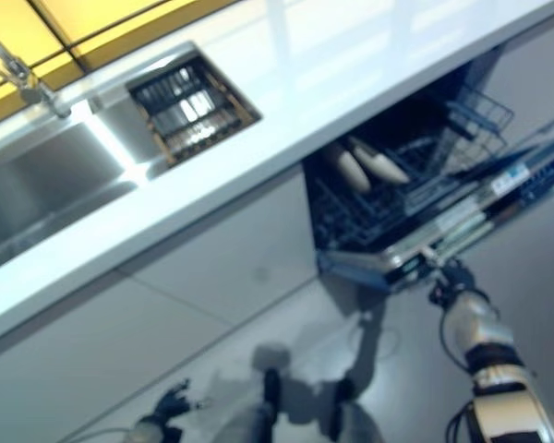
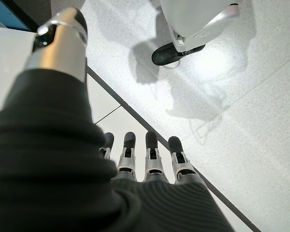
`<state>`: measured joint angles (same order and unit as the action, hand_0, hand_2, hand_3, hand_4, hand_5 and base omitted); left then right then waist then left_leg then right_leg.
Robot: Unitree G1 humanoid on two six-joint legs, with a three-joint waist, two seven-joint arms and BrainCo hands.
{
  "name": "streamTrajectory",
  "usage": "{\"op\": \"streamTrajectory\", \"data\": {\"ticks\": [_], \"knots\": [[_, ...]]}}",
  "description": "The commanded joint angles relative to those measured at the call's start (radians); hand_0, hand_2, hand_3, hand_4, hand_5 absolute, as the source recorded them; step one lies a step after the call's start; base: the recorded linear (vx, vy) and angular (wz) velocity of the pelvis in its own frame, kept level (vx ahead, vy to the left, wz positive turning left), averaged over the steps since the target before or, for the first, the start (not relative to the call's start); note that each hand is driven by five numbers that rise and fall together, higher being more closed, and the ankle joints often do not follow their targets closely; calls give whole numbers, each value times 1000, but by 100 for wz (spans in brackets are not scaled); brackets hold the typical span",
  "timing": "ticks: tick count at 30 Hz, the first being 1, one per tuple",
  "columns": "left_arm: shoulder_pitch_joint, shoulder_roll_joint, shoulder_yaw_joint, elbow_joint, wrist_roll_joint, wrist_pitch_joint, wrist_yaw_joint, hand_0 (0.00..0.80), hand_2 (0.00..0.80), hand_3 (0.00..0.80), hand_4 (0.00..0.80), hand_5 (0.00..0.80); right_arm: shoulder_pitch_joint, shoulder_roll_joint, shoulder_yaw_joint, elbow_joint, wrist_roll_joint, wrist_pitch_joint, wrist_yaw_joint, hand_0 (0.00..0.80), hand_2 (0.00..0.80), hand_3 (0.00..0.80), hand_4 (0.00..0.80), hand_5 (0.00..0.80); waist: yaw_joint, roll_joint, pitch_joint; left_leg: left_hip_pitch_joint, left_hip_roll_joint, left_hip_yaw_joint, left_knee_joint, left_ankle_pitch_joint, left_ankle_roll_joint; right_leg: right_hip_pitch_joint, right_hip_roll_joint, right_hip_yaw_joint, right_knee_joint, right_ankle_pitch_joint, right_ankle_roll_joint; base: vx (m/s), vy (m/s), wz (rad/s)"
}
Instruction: Take plates into dishwasher
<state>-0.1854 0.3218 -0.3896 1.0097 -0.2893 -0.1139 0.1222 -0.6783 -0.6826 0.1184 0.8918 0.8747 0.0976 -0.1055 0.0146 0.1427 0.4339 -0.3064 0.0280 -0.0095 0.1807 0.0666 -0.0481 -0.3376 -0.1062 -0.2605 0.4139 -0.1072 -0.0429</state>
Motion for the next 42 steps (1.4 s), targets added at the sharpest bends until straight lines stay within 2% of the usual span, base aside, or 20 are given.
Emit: {"op": "streamTrajectory", "data": {"ticks": [1,18,21,24,31,35,40,42], "knots": [[-25,38,-46,-38,1,-1,5,0,0,0,0,0,-372,110,49,-119,20,-90,105,0,0,0,0,0,100,-53,-13,-18,-77,32,152,-73,62,56,-64,93,-77,89,49,0,0,0],[-35,45,-58,-37,21,15,-12,0,0,0,0,0,-422,127,106,-138,-13,-83,123,0,0,0,0,0,131,-70,-12,1,-75,6,134,-70,58,100,-63,67,-114,96,51,-1,-14,15],[-36,50,-57,-43,27,22,-16,0,0,0,0,0,-438,131,127,-166,-17,-115,167,0,0,0,0,0,138,-74,-13,6,-75,0,129,-68,57,109,-63,60,-122,97,51,-5,-17,24],[-37,55,-58,-39,27,22,-24,0,0,0,0,0,-438,137,134,-197,-6,-132,149,0,0,0,0,0,142,-78,-18,13,-74,-2,123,-67,55,119,-63,56,-127,98,53,3,-5,2],[-28,54,-49,-11,43,8,-27,0,0,0,0,0,-376,145,108,-208,-6,-115,123,0,0,0,0,0,139,-89,-32,25,-71,-5,104,-57,54,140,-60,46,-157,111,54,2,-3,5],[-29,51,-36,2,42,7,-19,0,0,0,0,0,-282,145,102,-245,-105,-133,101,0,0,0,0,0,122,-105,-41,41,-64,3,84,-55,53,153,-52,55,-184,123,58,-4,-4,2],[-15,43,-6,27,33,-6,3,0,0,0,0,0,-121,123,122,-338,-313,-163,42,0,0,0,0,0,91,-133,-61,73,-51,18,46,-50,50,175,-38,74,-223,136,62,-20,19,1],[-8,43,12,27,27,-5,9,0,0,0,0,0,-50,117,124,-381,-343,-168,30,0,0,0,0,0,79,-143,-71,89,-45,24,28,-48,49,185,-33,79,-238,140,64,-21,41,7]]}}
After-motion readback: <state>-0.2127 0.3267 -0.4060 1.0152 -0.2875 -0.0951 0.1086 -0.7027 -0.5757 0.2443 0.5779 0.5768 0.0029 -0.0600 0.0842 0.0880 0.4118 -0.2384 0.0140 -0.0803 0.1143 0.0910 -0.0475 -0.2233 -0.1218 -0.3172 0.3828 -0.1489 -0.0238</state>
